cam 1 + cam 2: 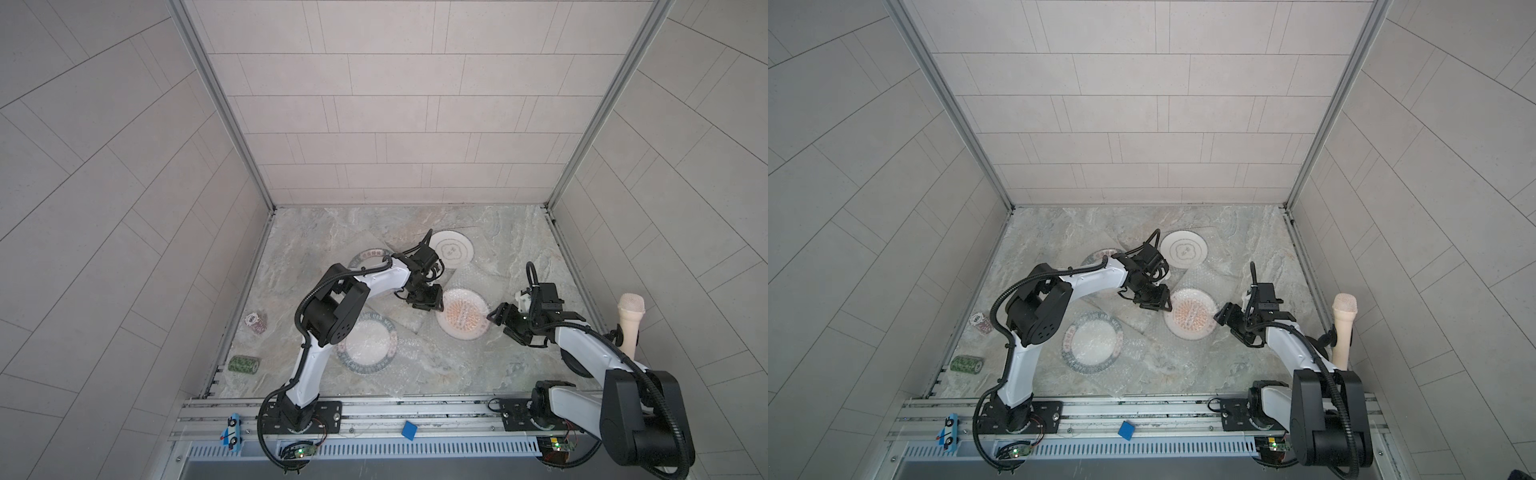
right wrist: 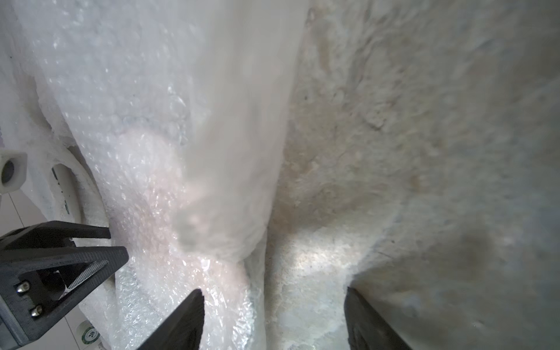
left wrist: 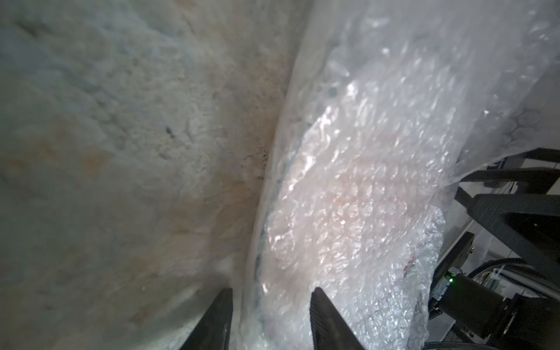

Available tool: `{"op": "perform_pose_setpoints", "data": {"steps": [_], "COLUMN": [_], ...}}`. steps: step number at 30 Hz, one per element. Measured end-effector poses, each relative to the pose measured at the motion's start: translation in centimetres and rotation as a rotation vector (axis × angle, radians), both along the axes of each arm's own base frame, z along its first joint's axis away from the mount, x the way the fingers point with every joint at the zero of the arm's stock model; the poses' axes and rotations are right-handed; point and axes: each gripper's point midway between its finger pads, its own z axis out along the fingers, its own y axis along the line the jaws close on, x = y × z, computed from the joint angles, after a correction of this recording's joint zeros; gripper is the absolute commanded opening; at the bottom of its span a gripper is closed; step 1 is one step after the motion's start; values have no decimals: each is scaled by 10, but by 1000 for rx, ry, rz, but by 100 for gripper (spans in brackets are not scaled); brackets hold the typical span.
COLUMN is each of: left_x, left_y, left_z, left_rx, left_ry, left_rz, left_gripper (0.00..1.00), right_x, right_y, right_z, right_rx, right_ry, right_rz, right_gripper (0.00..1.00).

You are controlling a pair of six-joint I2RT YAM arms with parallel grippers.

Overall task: Unpack dinner plates from bubble wrap
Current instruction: Adjust the bubble wrap at the center of the board.

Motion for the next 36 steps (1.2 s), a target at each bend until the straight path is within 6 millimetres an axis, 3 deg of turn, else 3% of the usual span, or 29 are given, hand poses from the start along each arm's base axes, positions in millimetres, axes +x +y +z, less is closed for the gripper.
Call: {"op": "perform_pose_setpoints", "data": {"steps": [10,14,17,20,23,28,31,36], "left_x": [1,-2,2,13,15,2,-4,-6], "left_y": [2,23,42,47,44,26,15,-2], "left_z": [-4,-1,12,34,46,47,44,34], "left_rx": [14,33,37,6,-15,-21,-22,-21], "left_ry": [-5,-21,-37,-83,-105,-104,-98,-85], "left_rz": [12,72,126,157,154,101,75,51], "left_gripper": [39,41,42,42,42,39,35,23], "right_x": [18,37,56,80,103,129,139,147], "right_y": [16,23,34,50,67,85,78,34], "right_z": [-1,-1,0,0,2,5,5,9], "right_rx": [-7,-10,-10,6,23,10,-77,-291], "right_ry": [-10,-16,-26,-45,-74,-96,-69,-22], "right_rz": [67,95,133,177,218,251,227,145], "right_gripper": [65,65,62,61,61,63,68,78]}}
